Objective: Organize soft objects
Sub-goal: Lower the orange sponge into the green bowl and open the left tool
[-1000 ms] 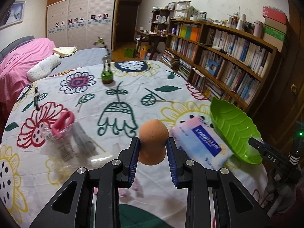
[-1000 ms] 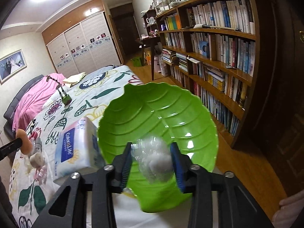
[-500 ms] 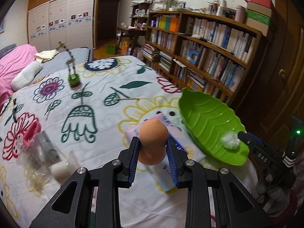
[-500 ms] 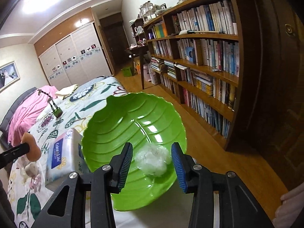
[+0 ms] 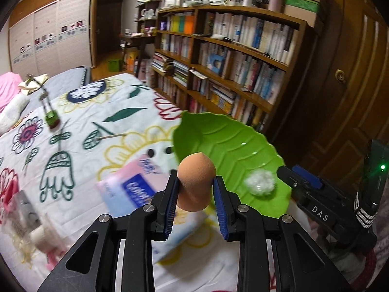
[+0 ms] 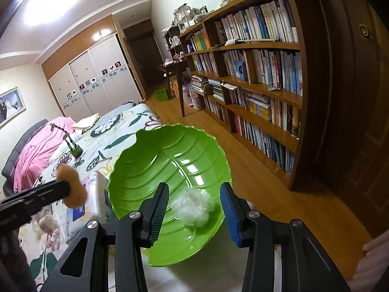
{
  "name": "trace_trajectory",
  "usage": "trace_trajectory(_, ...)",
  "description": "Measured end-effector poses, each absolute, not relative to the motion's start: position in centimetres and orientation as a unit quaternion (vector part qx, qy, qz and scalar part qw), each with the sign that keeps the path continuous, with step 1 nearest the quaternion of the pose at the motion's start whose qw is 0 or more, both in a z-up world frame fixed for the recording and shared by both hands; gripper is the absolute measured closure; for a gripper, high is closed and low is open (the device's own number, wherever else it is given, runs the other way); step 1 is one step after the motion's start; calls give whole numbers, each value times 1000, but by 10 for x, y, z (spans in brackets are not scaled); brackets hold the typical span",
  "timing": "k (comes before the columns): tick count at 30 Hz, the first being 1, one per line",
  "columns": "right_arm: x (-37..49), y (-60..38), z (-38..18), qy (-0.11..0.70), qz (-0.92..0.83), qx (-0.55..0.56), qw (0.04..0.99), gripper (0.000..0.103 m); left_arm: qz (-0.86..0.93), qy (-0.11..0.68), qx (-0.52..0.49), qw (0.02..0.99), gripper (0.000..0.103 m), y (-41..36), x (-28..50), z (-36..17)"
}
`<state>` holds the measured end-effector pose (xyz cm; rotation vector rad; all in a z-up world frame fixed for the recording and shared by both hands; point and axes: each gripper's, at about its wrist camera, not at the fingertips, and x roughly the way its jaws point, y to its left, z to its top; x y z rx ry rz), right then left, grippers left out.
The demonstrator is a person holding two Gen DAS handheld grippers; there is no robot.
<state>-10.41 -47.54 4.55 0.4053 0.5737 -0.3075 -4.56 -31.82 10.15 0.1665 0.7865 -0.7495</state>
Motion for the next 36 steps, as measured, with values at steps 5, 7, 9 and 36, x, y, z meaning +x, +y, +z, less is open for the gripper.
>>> trace_trajectory(5,-111,-478,51,267,-167,187,931,55,-371,383,92,841,73,-345,-49,92)
trace_trajectory(7,-113,-479,53,264,-173,185,931,55,-381,392,92,832,73,-354,-51,88)
trace_trajectory(9,-116,-481,54,262,-177,183,931,55,-387,396,91,828,72,-360,-53,86)
trace_trajectory(36,-117,-478,50,274,-192,168,927,48,-327,366,83,867,28,-327,-55,94)
